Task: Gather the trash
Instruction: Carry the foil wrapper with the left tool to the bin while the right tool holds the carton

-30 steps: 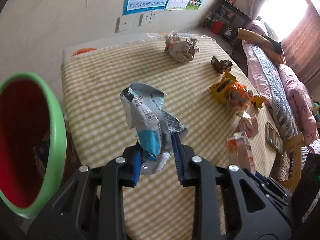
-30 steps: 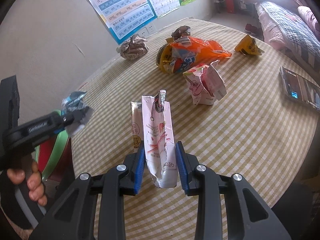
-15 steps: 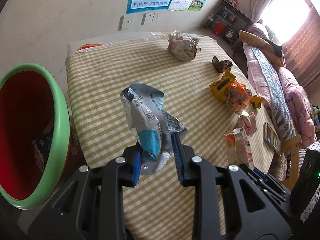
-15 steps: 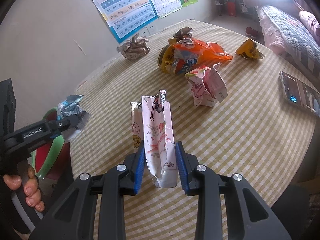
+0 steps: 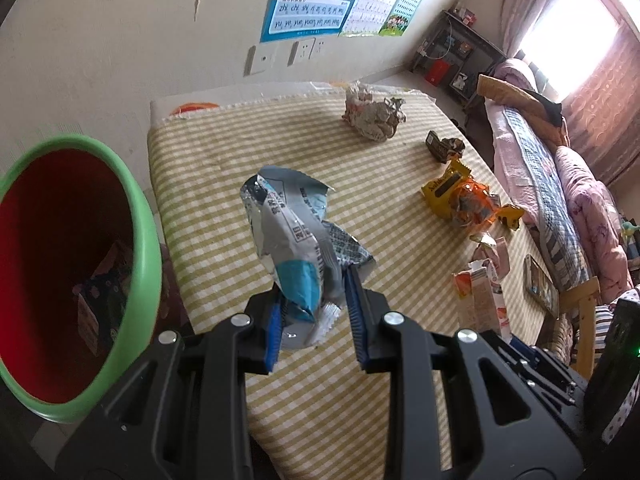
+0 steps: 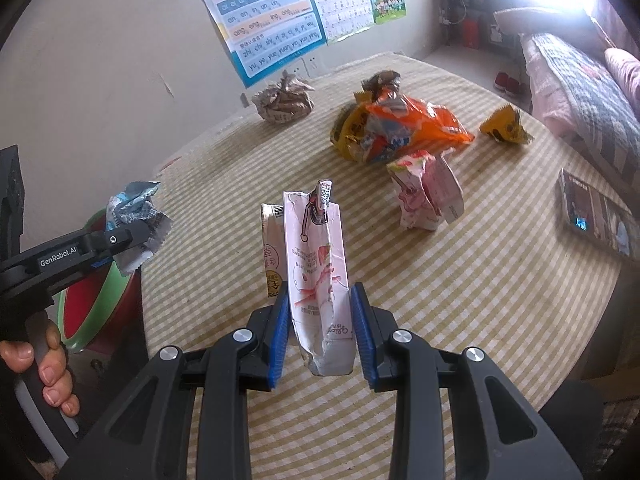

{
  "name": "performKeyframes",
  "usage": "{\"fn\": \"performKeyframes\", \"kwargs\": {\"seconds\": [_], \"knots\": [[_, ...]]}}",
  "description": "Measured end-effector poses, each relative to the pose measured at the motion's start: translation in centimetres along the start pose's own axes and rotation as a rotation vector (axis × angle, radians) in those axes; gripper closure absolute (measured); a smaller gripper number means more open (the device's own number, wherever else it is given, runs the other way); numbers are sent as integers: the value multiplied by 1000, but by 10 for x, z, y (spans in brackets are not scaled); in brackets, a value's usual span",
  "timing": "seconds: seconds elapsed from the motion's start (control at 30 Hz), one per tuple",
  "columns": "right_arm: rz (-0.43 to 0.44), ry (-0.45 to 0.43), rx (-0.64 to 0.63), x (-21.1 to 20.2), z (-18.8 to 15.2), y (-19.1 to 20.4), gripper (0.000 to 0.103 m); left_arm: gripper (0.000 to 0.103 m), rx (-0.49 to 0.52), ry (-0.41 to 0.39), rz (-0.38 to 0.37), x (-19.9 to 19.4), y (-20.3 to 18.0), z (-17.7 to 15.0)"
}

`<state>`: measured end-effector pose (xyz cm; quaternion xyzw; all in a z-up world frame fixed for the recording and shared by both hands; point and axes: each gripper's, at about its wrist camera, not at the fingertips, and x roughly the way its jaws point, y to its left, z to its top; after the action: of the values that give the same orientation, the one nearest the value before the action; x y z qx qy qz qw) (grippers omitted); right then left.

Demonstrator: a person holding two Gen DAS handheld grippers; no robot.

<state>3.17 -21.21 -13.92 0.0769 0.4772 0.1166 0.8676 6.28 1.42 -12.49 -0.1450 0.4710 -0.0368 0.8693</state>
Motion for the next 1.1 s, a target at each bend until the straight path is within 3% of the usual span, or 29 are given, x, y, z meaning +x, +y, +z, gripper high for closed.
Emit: {"fn": "performKeyframes", "kwargs": {"seconds": [0.53, 1.1], "knots": [[11, -45, -52, -22, 12, 30, 74, 76, -21, -49, -19, -20, 13, 2], [20, -30, -136, -28, 11, 69, 73, 76, -63, -73, -34, -38, 40, -6]]}}
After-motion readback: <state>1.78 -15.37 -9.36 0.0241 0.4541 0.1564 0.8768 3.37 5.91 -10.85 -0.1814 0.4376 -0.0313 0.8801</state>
